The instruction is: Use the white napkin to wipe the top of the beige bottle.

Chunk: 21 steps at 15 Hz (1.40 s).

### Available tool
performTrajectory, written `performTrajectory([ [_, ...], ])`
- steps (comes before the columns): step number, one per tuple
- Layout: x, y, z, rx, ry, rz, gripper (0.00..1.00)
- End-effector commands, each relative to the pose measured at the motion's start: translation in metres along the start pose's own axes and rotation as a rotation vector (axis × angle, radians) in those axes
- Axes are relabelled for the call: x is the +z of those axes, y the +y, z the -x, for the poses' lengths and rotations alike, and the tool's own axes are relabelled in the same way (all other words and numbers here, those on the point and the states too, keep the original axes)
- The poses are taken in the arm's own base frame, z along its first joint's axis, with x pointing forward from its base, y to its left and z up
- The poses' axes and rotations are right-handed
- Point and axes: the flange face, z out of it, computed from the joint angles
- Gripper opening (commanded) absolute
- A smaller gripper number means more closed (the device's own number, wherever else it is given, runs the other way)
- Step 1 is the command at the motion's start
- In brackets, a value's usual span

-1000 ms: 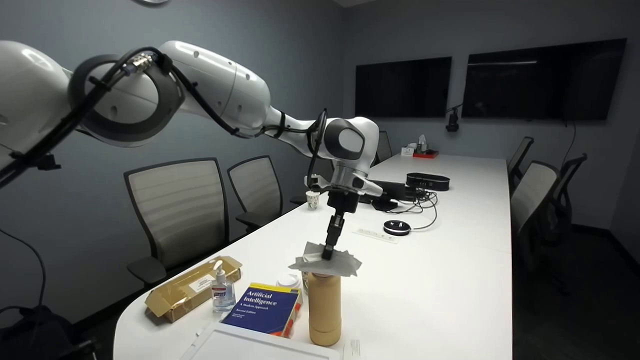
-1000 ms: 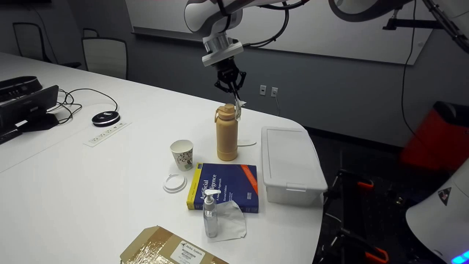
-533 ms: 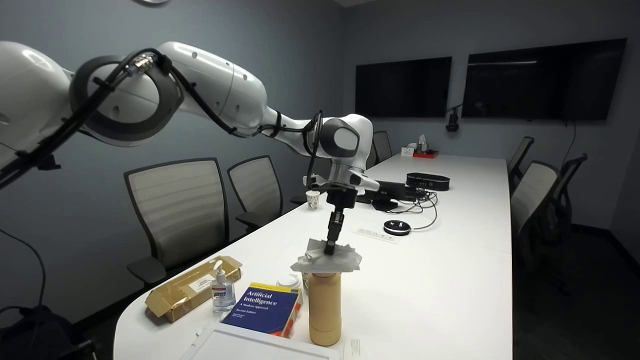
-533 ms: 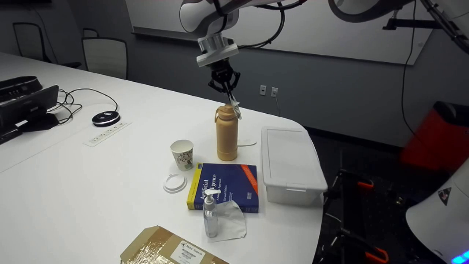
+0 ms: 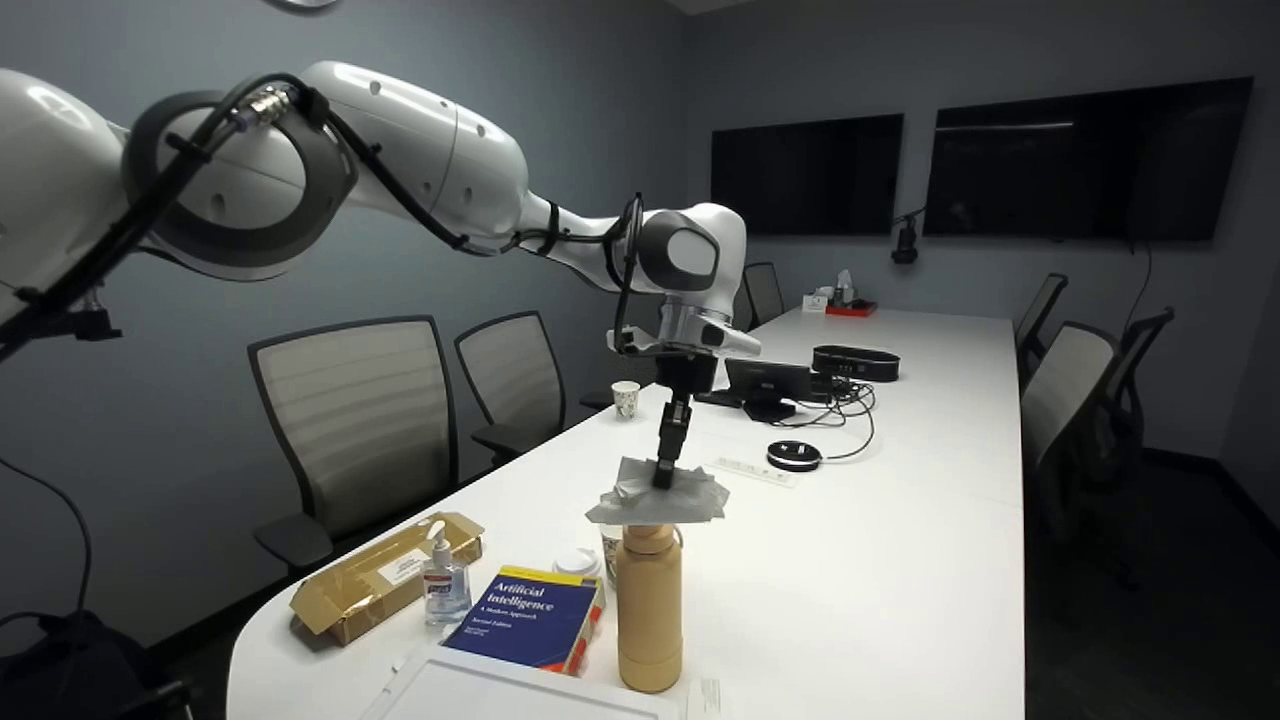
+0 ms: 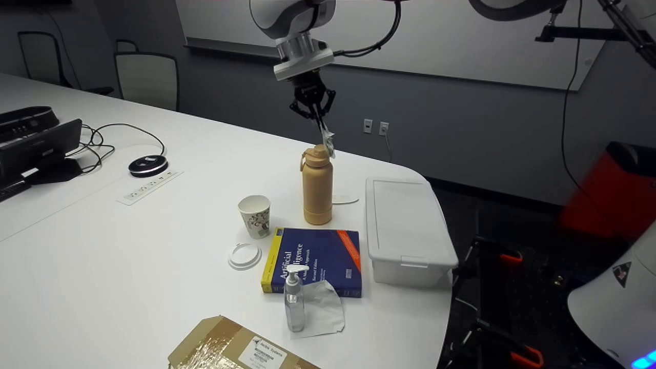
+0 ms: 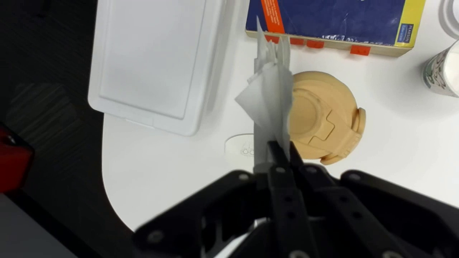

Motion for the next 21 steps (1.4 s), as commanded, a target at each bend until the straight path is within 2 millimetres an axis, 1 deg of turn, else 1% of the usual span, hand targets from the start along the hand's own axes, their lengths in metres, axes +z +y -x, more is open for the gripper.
performTrajectory([
  [1, -0.028, 0.010, 0.016, -0.060, -0.012, 0.030, 0.01],
  [4, -0.047, 0.003, 0.026, -0.161, 0.009, -0.018, 0.01],
  [6, -0.054, -0.010, 0.037, -0.251, 0.025, -0.061, 0.01],
  [8, -0.053, -0.034, 0.053, -0.359, 0.030, -0.109, 0.01],
  [10, -0.047, -0.061, 0.074, -0.462, 0.022, -0.157, 0.01],
  [12, -0.038, -0.088, 0.099, -0.562, 0.012, -0.196, 0.01],
  [15, -0.013, -0.130, 0.139, -0.709, -0.016, -0.234, 0.01],
  [18, 0.017, -0.166, 0.175, -0.835, -0.034, -0.268, 0.01],
  [21, 0.059, -0.195, 0.200, -0.941, -0.022, -0.266, 0.01],
])
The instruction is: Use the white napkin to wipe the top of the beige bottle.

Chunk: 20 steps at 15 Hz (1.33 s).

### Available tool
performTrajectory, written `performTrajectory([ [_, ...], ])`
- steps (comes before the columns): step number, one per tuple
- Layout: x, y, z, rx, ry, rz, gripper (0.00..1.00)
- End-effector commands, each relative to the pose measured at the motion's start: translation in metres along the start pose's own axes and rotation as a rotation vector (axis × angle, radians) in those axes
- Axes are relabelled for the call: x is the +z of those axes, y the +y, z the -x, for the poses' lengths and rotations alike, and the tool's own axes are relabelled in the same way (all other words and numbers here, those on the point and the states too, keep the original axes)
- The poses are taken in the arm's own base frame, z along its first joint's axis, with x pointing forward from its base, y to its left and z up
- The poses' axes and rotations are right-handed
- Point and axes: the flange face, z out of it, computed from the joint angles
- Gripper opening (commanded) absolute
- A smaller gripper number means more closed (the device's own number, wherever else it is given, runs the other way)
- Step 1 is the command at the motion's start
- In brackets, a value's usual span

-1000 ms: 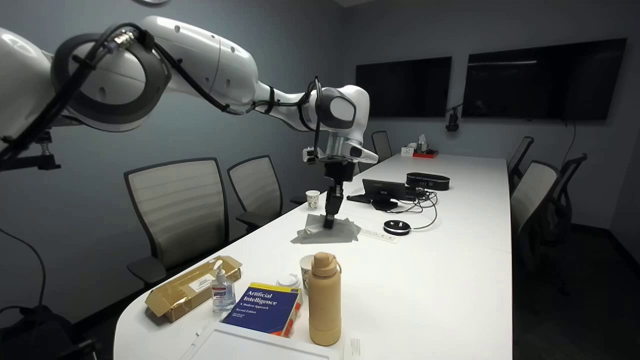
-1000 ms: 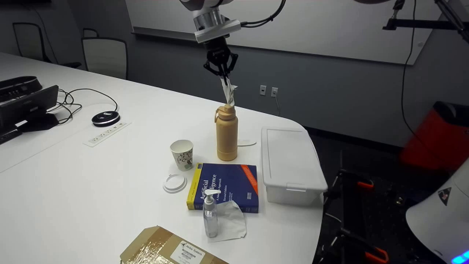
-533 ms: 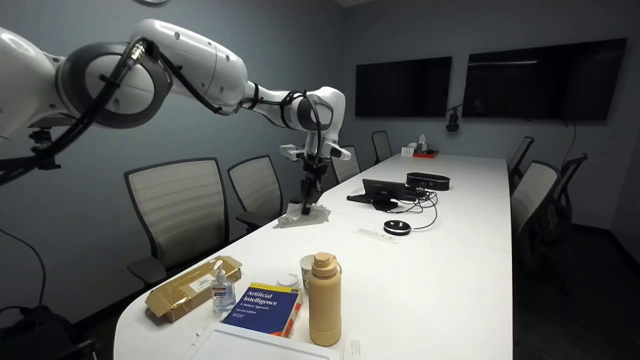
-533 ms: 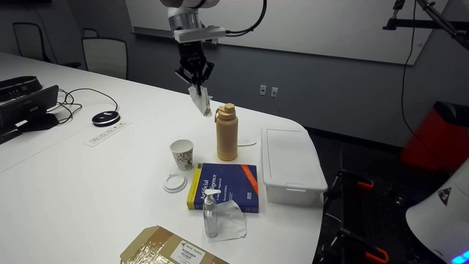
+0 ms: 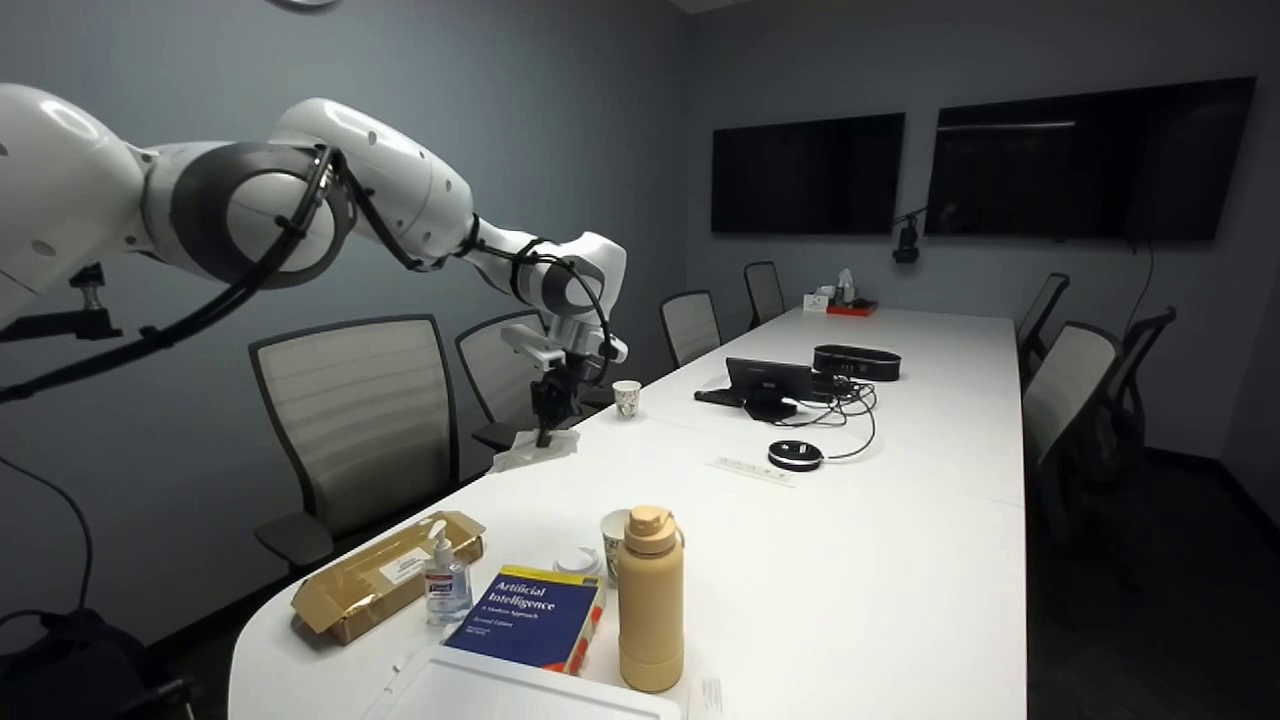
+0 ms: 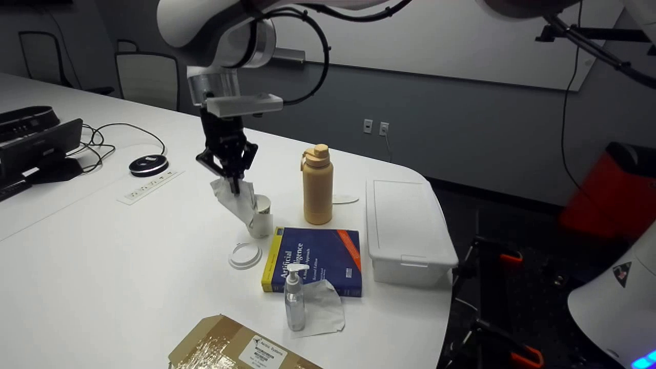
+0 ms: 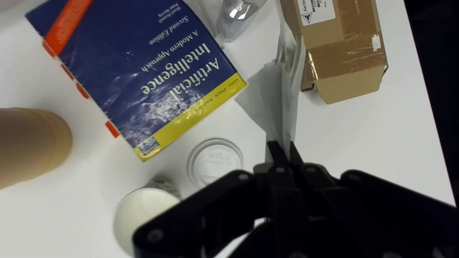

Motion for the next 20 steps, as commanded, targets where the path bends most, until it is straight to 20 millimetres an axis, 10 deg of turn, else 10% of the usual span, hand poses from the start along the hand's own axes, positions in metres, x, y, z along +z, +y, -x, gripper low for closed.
performTrajectory([
  [1, 0.051, -0.023, 0.000, -0.116, 0.003, 0.001, 0.01],
  [11, 0.180, -0.018, -0.018, -0.184, -0.001, 0.021, 0.01],
  [12, 0.183, -0.018, -0.017, -0.182, -0.011, 0.018, 0.28],
  [20, 0.135, -0.025, -0.011, -0.212, -0.054, 0.007, 0.79],
])
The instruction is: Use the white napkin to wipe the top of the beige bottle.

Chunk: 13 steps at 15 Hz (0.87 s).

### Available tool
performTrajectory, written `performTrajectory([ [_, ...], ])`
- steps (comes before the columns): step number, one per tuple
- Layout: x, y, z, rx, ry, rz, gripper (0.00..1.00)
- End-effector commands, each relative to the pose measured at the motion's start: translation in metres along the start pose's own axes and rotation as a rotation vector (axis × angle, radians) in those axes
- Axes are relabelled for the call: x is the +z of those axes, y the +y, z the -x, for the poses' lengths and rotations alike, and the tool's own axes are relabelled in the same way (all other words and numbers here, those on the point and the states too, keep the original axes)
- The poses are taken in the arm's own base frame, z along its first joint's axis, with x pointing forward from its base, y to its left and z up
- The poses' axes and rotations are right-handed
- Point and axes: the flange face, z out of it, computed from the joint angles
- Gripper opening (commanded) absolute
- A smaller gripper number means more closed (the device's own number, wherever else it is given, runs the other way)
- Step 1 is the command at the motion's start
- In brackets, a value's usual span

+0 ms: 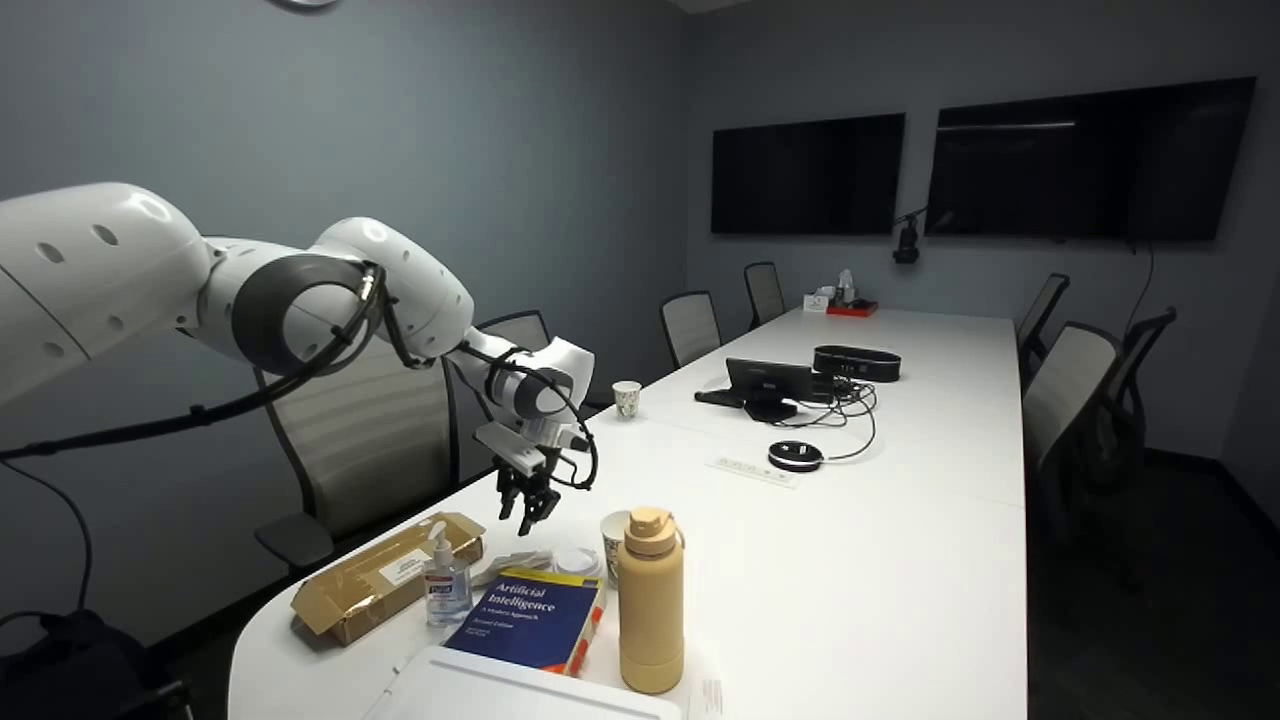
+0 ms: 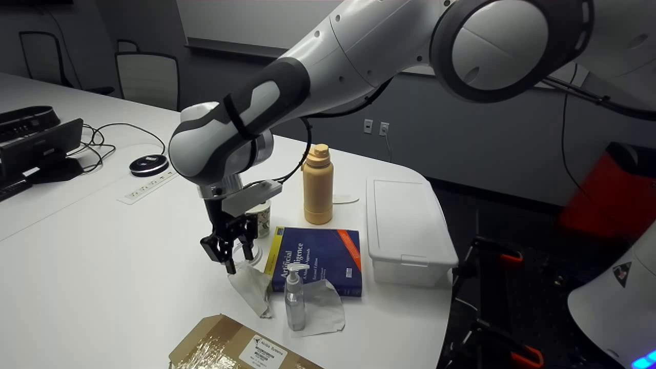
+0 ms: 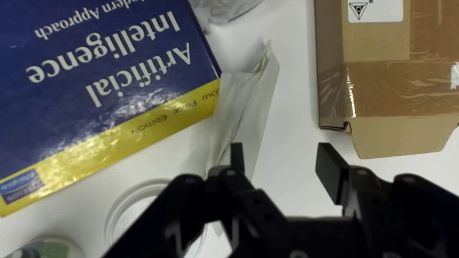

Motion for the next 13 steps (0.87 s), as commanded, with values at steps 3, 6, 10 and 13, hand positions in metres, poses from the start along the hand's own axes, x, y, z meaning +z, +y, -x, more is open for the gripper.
performTrajectory([
  [3, -0.075, -0.005, 0.014, 0.011, -0.050, 0.055, 0.99],
  [6, -0.116, 0.004, 0.027, 0.030, -0.080, 0.112, 1.00],
  [10, -0.164, 0.019, 0.040, 0.053, -0.067, 0.143, 1.00],
  [13, -0.189, 0.031, 0.047, 0.081, -0.042, 0.150, 1.00],
])
